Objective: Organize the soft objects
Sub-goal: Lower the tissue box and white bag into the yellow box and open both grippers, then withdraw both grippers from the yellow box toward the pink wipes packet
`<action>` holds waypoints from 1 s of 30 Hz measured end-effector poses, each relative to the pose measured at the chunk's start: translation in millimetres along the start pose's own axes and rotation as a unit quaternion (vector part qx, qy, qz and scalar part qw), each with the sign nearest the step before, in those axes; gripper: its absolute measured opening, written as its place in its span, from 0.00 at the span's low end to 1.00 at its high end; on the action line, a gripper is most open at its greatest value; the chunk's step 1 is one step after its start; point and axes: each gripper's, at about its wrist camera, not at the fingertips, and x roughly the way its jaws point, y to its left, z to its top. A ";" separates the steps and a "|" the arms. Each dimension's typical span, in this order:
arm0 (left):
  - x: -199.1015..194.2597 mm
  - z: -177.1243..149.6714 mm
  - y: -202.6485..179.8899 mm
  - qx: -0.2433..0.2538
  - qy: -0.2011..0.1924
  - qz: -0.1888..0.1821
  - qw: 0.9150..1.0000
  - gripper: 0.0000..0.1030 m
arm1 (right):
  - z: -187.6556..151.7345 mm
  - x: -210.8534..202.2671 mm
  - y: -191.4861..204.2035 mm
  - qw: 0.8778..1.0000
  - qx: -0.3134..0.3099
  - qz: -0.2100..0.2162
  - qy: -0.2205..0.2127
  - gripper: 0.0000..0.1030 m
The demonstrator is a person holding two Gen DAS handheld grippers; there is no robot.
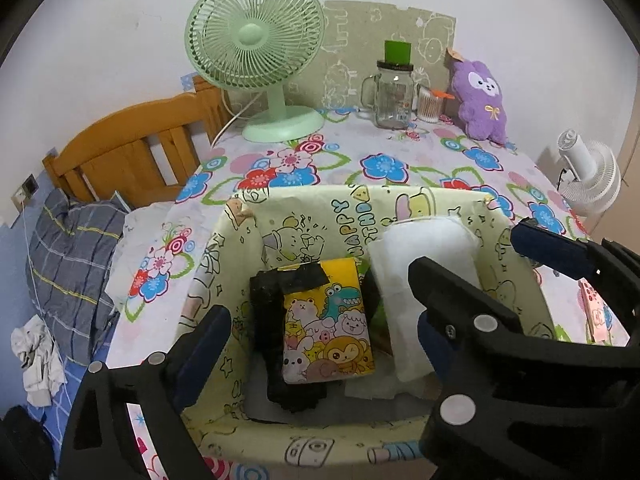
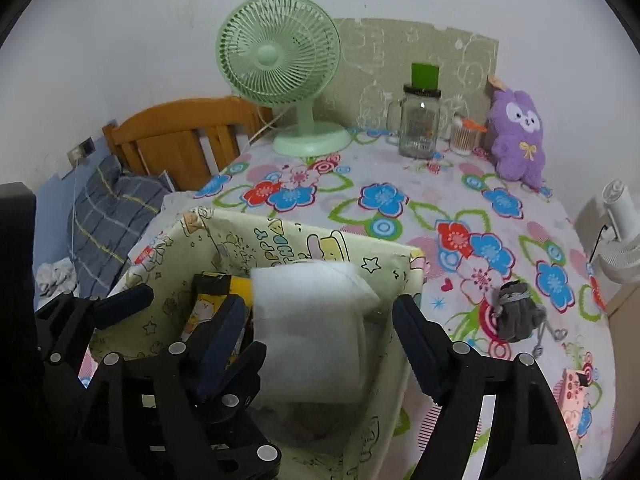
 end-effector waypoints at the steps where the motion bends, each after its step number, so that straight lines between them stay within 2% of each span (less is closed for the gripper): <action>1: -2.9 -0.1 -0.6 0.001 -0.001 -0.003 1.000 0.93 | 0.2 -1.8 0.1 1.000 0.000 0.001 0.000 0.77; 15: -42.9 3.5 -15.4 0.002 -0.048 -0.011 0.999 0.95 | -0.3 -49.1 -6.3 0.999 0.010 -0.008 -0.038 0.81; 22: -63.0 3.1 -24.8 0.000 -0.072 -0.016 0.997 0.96 | -2.0 -73.3 -13.2 0.998 0.020 -0.023 -0.058 0.90; 30: -83.3 1.3 -40.6 0.004 -0.093 -0.018 0.996 0.97 | -8.4 -100.2 -22.8 0.996 0.022 -0.038 -0.079 0.93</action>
